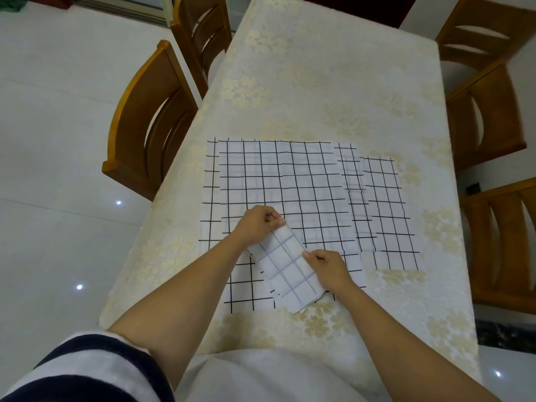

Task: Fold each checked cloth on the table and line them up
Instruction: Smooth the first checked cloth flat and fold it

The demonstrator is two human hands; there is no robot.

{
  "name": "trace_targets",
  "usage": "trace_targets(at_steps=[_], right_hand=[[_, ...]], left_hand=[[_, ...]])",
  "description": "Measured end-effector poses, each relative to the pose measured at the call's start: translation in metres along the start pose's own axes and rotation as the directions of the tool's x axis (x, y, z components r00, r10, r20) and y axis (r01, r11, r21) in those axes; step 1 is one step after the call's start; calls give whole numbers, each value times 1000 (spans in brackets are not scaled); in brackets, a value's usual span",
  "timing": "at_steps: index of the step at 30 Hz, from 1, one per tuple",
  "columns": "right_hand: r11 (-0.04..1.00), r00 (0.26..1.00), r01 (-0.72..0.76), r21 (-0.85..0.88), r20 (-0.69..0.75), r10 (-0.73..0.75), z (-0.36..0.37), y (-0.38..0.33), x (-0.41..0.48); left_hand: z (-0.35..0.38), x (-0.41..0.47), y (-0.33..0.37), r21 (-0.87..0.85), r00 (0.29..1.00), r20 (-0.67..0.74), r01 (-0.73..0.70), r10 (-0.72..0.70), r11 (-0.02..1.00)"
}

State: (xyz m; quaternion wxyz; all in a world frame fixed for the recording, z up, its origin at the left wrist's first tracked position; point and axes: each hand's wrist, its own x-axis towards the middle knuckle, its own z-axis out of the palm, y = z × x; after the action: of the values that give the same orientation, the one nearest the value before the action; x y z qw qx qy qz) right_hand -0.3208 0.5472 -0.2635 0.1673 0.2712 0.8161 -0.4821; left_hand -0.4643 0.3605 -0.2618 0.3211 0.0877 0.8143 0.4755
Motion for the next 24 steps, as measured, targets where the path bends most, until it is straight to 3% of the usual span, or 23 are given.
trace_targets(at_steps=[6, 10, 13, 16, 21, 24], right_hand=[[999, 992, -41, 27, -120, 44, -6, -5, -1], [980, 977, -79, 183, -182, 112, -15, -14, -1], [944, 965, -123, 305, -184, 185, -22, -13, 0], [937, 938, -113, 330, -276, 210, -24, -6, 2], [973, 889, -180, 142, -401, 223, -20, 1, 3], [980, 831, -130, -152, -556, 25, -11, -1, -1]], left_hand=[[5, -4, -4, 51, 992, -129, 3, 3, 999], [9, -12, -4, 43, 966, -255, 45, -33, 998], [11, -21, -7, 51, 964, -267, 37, -22, 998], [17, -31, -13, 63, 961, -277, 22, -4, 998], [26, -41, -23, 138, 967, -255, 18, 18, 990], [30, -46, -26, 301, 918, -375, -16, 133, 954]])
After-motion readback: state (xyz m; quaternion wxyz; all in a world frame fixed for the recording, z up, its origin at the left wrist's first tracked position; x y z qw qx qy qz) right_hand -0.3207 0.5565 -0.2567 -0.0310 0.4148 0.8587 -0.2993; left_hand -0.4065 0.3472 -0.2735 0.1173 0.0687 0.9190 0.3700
